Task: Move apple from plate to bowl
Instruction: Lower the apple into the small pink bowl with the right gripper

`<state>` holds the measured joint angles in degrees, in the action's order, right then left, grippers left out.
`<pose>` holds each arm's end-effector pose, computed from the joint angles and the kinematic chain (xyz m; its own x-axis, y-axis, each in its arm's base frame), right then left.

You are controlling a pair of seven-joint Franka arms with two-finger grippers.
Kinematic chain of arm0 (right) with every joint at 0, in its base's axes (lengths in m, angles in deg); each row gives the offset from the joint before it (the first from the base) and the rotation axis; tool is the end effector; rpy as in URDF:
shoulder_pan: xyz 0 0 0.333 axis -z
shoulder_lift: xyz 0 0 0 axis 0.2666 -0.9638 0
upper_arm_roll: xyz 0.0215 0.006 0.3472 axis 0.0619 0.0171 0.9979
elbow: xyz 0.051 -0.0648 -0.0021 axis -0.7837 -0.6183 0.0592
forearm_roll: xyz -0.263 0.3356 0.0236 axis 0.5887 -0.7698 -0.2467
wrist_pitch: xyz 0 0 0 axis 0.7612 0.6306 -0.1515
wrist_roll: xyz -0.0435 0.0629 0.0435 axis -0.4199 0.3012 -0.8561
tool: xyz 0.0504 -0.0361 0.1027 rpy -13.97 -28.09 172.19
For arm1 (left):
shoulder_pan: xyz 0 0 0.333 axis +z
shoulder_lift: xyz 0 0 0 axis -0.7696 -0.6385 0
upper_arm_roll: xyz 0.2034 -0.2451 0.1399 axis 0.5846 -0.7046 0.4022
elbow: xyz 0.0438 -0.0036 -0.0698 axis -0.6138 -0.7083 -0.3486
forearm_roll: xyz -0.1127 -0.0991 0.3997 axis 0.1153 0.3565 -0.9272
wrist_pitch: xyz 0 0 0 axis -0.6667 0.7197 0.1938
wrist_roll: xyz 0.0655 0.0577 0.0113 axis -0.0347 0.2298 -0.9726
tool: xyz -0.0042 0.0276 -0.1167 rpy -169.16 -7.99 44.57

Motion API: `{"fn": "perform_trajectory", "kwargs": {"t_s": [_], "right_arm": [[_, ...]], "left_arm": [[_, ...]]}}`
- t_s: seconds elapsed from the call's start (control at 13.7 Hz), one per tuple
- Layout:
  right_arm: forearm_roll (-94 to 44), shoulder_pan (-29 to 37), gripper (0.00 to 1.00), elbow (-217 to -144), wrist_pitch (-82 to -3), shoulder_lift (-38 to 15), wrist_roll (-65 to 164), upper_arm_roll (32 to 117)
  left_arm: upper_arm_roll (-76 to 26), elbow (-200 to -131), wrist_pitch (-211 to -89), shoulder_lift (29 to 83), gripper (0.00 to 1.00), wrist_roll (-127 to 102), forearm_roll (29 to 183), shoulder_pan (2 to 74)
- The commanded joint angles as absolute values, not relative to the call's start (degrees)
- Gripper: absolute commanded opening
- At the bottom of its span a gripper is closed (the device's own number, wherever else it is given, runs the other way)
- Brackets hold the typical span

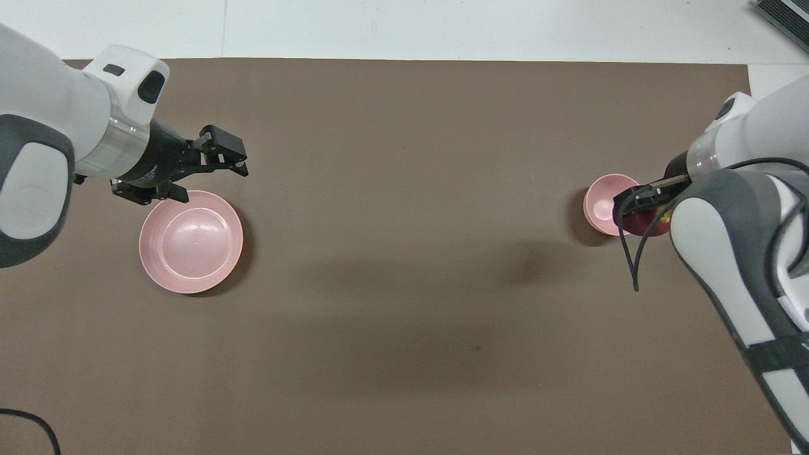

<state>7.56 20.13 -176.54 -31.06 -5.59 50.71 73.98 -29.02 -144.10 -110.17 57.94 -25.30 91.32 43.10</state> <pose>0.6416 0.0162 0.4829 0.9768 0.2068 -0.0559 0.2075 -0.9782 0.0063 0.6278 -0.1703 0.5880 0.9600 0.2723 -0.0648 0.2798 -0.9391 0.1994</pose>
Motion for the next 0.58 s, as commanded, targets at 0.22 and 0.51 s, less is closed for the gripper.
{"fn": "perform_trajectory", "kwargs": {"t_s": [0.22, 0.51], "right_arm": [[15.50, 21.35, 0.00, -175.91, -37.15, -12.39, 53.77, 74.44], [18.67, 22.05, 0.00, -178.09, -40.73, -15.38, 53.68, 74.53]], "left_arm": [[-29.33, -144.15, -109.30, 62.15, 1.00, -19.78, 86.56, 43.64], [-29.32, -144.24, -108.95, 62.77, 1.00, -18.37, 86.39, 45.12]]}}
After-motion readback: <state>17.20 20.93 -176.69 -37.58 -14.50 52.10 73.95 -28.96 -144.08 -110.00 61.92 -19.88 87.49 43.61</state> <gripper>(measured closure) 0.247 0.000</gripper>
